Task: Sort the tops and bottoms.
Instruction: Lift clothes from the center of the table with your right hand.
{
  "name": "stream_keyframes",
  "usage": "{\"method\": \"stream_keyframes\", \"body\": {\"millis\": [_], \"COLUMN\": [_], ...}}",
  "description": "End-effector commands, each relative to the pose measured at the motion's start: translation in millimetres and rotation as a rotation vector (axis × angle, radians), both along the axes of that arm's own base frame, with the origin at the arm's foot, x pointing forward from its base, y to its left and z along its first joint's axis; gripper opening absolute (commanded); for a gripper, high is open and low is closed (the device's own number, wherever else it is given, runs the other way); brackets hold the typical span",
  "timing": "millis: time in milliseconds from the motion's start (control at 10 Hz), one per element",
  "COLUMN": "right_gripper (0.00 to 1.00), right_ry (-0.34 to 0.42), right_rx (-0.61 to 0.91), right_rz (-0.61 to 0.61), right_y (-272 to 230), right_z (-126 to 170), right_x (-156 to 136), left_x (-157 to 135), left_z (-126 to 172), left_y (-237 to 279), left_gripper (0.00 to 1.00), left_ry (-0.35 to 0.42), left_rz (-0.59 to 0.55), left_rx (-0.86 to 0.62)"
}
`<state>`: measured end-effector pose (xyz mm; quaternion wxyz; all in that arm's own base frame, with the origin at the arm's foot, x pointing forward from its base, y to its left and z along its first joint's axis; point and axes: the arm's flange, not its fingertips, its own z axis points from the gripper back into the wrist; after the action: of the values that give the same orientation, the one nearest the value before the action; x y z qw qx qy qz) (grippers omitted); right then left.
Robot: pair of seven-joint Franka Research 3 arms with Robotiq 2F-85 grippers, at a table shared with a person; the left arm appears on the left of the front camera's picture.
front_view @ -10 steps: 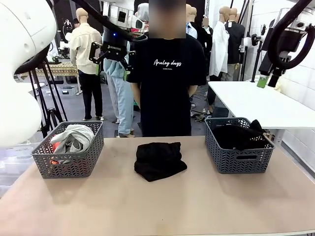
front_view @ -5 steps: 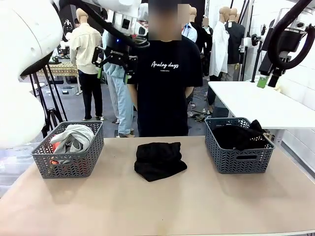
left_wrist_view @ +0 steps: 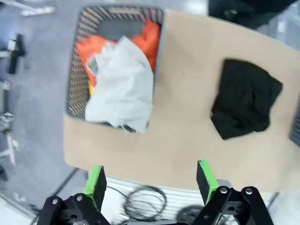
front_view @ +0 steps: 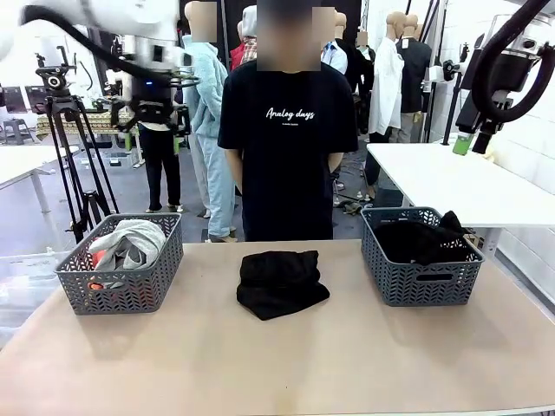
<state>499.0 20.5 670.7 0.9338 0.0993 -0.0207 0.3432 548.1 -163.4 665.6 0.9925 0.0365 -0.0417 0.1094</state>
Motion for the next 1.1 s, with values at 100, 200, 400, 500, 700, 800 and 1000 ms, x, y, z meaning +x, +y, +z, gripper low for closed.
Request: {"method": "stream_keyframes", "body": {"millis": [100,200,400,500,700,800,1000], "right_gripper": [1.0,1.0,1.0,1.0,1.0,1.0,1.0], "right_ry": [0.006,0.006,0.006,0.006,0.006,0.006,0.006], "right_rx": [-0.006,-0.006,-0.006,-0.006,-0.006,-0.006,-0.006], "right_rz": [-0.002,-0.002,-0.002,-0.002,-0.002,-0.002,-0.002], "right_y": [0.7,0.7,0.7,0.7,0.7,0.7,0.7], "right_z": [-0.4,-0.4,-0.4,-0.4,-0.4,-0.4,-0.4], "right_x": [-2.4,-2.4,-2.4,-2.4,-2.4,-2.4,-2.4], "left_x": [-128.9,-122.9,-61.4,-61.4,-89.4,-87.2,-95.0], "left_z": [-77.1,-61.9,-23.2,-23.2,-35.7,-34.3,-10.6], "left_y": [54.1,53.0,40.0,40.0,39.4,42.2,51.4], "left_gripper": [1.0,1.0,1.0,1.0,1.0,1.0,1.0], "left_ry": [0.009,-0.002,0.033,0.033,-0.219,-0.254,-0.298], "left_rz": [0.024,0.052,0.048,0.048,-0.086,-0.258,-0.356], "left_rx": [-0.164,-0.173,-0.128,-0.128,-0.201,-0.263,-0.29]}}
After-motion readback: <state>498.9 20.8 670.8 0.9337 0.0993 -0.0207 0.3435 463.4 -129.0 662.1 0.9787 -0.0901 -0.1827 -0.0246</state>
